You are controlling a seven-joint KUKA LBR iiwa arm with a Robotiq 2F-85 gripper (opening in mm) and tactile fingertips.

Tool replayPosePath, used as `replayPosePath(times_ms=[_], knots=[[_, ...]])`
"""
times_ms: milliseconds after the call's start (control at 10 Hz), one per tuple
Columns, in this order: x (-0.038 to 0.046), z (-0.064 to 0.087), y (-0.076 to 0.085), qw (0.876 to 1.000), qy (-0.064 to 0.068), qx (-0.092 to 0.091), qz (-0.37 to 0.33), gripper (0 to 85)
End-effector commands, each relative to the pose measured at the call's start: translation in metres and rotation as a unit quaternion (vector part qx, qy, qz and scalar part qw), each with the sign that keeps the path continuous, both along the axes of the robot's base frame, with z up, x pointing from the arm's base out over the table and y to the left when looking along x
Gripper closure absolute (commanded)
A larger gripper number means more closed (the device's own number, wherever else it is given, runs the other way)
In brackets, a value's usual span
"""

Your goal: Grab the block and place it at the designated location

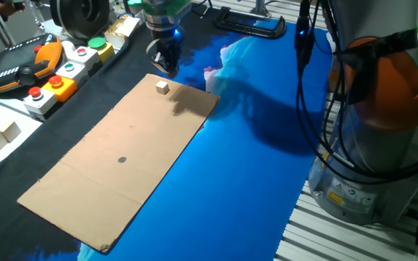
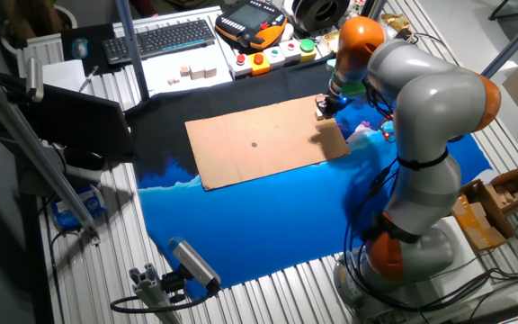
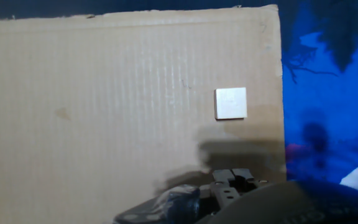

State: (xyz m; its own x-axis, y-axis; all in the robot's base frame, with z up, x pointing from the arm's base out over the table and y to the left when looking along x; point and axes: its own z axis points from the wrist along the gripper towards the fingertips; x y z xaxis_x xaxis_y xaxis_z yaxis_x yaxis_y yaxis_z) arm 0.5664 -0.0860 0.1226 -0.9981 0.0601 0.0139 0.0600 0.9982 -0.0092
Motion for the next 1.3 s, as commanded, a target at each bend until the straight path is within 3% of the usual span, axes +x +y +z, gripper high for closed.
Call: replayPosePath(times_ms=[0, 400, 600, 700, 900, 1000, 1100, 1200], knots=[[0.0000, 0.000, 0.000, 1.000, -0.001, -0.007, -0.003, 84.3], [0.0002, 0.001, -0.001, 1.000, -0.009, -0.009, 0.007, 84.3], [0.0058, -0.001, -0.009, 1.000, -0.008, -0.007, 0.022, 82.7], [0.0088, -0.003, -0.011, 1.000, -0.009, -0.009, 0.025, 74.7], [0.0106, -0.004, -0.010, 1.000, -0.018, -0.014, 0.009, 42.0], [0.0113, -0.005, -0.009, 1.000, -0.022, -0.015, 0.001, 30.7], [0.0143, -0.008, -0.011, 1.000, -0.019, -0.011, 0.005, 23.3], [0.0190, -0.013, -0.013, 1.000, -0.016, -0.006, 0.011, 21.3]])
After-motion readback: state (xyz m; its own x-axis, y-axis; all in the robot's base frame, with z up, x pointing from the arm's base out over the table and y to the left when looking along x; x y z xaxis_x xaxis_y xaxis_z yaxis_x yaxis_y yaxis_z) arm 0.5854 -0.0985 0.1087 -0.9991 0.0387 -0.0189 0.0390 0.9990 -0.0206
